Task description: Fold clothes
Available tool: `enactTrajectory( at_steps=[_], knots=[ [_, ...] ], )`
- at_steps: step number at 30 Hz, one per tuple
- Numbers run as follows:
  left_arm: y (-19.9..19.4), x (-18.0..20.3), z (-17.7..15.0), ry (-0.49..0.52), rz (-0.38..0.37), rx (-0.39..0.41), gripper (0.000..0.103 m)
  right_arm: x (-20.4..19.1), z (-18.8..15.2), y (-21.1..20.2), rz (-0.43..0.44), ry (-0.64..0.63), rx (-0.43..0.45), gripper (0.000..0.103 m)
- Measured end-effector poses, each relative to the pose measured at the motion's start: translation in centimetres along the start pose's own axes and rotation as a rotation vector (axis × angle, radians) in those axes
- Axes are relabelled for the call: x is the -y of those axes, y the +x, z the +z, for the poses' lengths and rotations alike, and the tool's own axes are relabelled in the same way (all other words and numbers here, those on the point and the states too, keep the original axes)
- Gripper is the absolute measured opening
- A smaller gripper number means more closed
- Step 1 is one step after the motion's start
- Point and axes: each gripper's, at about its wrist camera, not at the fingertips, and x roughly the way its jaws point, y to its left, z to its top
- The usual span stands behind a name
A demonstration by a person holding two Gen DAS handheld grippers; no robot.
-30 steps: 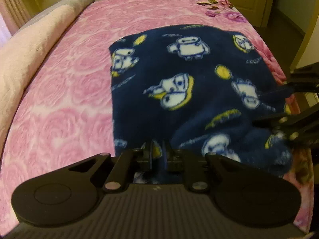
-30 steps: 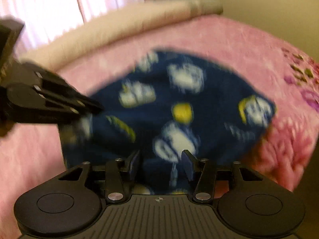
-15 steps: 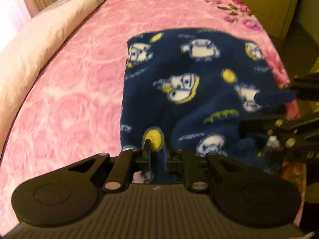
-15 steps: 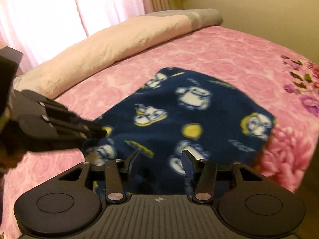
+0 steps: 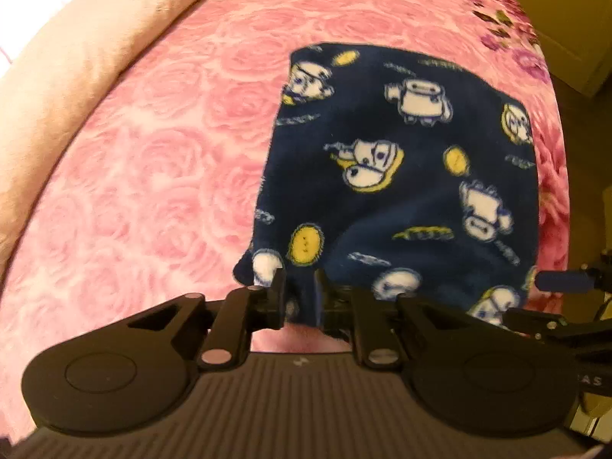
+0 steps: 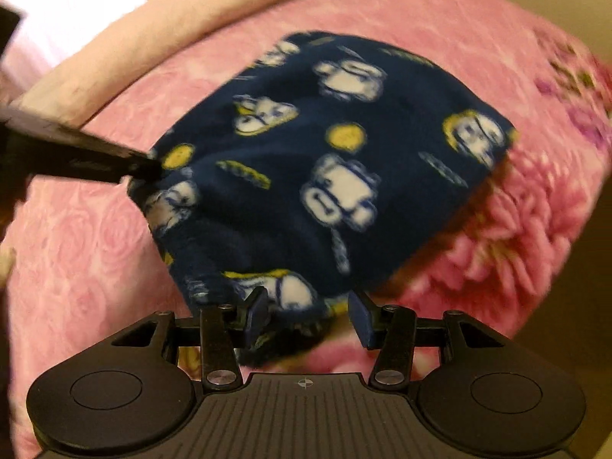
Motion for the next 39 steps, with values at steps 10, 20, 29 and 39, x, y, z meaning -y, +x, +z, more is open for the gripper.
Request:
enactTrajectory(
  at_steps=[10, 20, 29, 39],
  knots=[
    [-5.2, 2.3, -0.4, -0.064, 0.022, -0.059, 0.028, -0.6, 1.3, -4.0, -0.033, 0.008, -0.077, 0.050],
    [-7.7, 3.3, -0.7, -0.087, 0.016, -0.065, 0.031, -1.5, 1.4, -6.8, -0.056, -0.034, -0.114, 0.050],
    [-10.4, 3.0, -0.3, -0.123, 0.008, -0.041, 0.035, -2.4, 2.9, -9.2, -0.066, -0.088, -0.105, 0.050],
    [-13.1, 2.4, -0.2, -0.194, 0.010, -0.009, 0.037, -3.3, 4.7, -11.7, -0.068, -0.178, -0.092, 0.050]
  ],
)
